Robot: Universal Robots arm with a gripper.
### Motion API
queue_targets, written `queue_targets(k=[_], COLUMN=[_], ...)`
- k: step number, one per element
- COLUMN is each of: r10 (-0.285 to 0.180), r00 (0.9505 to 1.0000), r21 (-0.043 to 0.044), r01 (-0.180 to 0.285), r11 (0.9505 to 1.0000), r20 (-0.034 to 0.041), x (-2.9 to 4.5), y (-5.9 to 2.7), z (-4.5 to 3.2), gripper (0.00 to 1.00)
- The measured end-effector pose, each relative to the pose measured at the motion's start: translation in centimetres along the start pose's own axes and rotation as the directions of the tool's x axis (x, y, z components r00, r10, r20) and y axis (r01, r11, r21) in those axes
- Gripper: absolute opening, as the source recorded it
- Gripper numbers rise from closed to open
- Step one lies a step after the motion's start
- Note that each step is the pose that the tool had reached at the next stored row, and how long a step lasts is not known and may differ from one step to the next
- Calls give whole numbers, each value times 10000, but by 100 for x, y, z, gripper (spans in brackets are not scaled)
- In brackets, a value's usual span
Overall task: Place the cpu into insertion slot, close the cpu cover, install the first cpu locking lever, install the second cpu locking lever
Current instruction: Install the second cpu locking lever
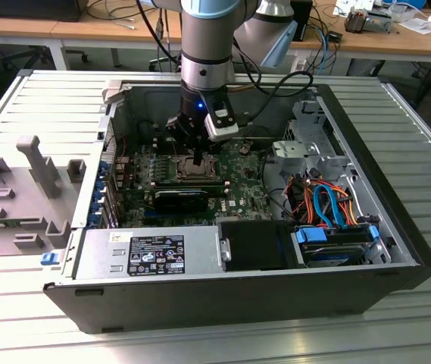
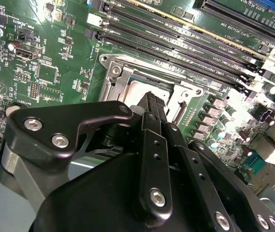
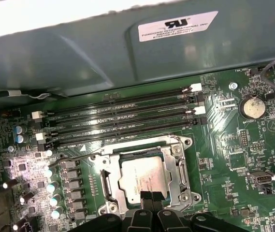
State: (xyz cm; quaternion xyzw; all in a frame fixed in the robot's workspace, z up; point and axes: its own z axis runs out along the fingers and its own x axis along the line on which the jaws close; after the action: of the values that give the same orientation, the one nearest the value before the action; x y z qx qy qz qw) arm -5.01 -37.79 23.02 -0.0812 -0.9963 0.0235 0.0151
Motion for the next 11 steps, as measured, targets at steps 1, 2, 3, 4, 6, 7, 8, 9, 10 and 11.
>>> queue_targets(k=[1,2,3,4,6,7,8,9,10,11], r10=[-17,-30,-49,-64,-119,-140,-157,-196,-222,-254], r00=[10000,10000,10000,10000,9999,9999,9999,9998,9998,9997], r21=[0,0,1,1,3,3,4,4,5,6], r01=[17,30,49,64,119,140,157,196,222,254], r11=[10000,10000,10000,10000,9999,9999,9999,9998,9998,9997], r20=[1,2,2,4,6,7,8,10,11,13], x=[0,0,0,0,0,0,0,0,0,0], y=[0,0,0,0,0,0,0,0,0,0], z=[0,0,0,0,0,0,0,0,0,0], gripper=[11,11,11,11,11,11,11,11,11,11])
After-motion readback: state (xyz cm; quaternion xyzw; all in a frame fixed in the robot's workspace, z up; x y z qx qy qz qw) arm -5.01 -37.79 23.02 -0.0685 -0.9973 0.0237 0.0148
